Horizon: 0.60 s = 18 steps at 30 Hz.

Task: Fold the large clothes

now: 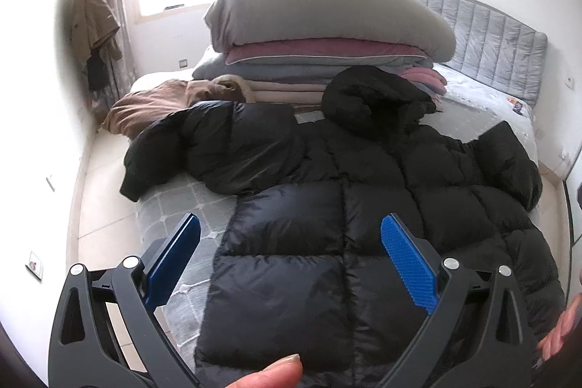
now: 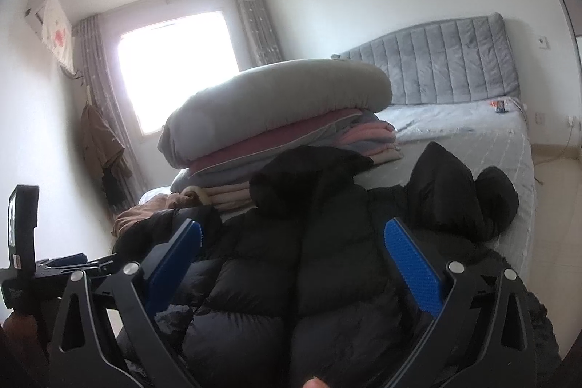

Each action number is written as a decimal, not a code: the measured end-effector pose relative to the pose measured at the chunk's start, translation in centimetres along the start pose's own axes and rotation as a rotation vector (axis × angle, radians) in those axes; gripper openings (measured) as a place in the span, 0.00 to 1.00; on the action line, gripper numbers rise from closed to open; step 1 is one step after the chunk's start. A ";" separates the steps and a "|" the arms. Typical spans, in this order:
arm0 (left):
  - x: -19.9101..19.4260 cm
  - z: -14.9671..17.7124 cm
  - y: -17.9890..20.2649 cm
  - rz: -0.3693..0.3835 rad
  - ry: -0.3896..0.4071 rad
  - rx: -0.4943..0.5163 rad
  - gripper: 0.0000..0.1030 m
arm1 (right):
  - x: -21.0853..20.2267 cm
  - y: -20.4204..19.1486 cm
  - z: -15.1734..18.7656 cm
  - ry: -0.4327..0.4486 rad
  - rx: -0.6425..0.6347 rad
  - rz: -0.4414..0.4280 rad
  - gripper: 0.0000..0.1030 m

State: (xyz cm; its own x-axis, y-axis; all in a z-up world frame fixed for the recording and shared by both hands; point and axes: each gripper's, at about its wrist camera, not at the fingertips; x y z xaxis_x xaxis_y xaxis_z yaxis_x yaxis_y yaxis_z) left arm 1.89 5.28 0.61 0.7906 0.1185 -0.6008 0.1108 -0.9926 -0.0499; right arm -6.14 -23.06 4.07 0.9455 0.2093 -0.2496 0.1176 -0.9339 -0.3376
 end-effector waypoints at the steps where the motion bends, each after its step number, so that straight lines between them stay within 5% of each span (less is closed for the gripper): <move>1: 0.1 -0.2 -0.4 -0.008 0.002 -0.004 0.93 | -0.1 -0.2 -0.1 0.001 -0.010 -0.006 0.95; 12: -0.4 -0.7 -1.8 -0.001 0.002 -0.057 0.93 | 1.4 -1.6 -0.1 -0.123 -0.069 -0.012 0.95; 18: 0.8 0.1 -0.2 0.054 -0.109 -0.088 0.93 | 2.3 -2.8 0.4 -0.189 -0.129 0.021 0.95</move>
State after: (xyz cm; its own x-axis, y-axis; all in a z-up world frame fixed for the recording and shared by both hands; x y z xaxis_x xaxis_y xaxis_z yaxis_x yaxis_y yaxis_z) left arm 2.45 5.57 0.02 0.7271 0.0565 -0.6842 0.1259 -0.9907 0.0520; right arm -4.45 -19.82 4.09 0.8758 0.2290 -0.4249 0.1482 -0.9653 -0.2150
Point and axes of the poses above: each gripper's, at about its wrist camera, not at the fingertips, and x roughly the way its jaws point, y to its right, z to its underside, and after that the axes turned 3 degrees about -z, right-handed
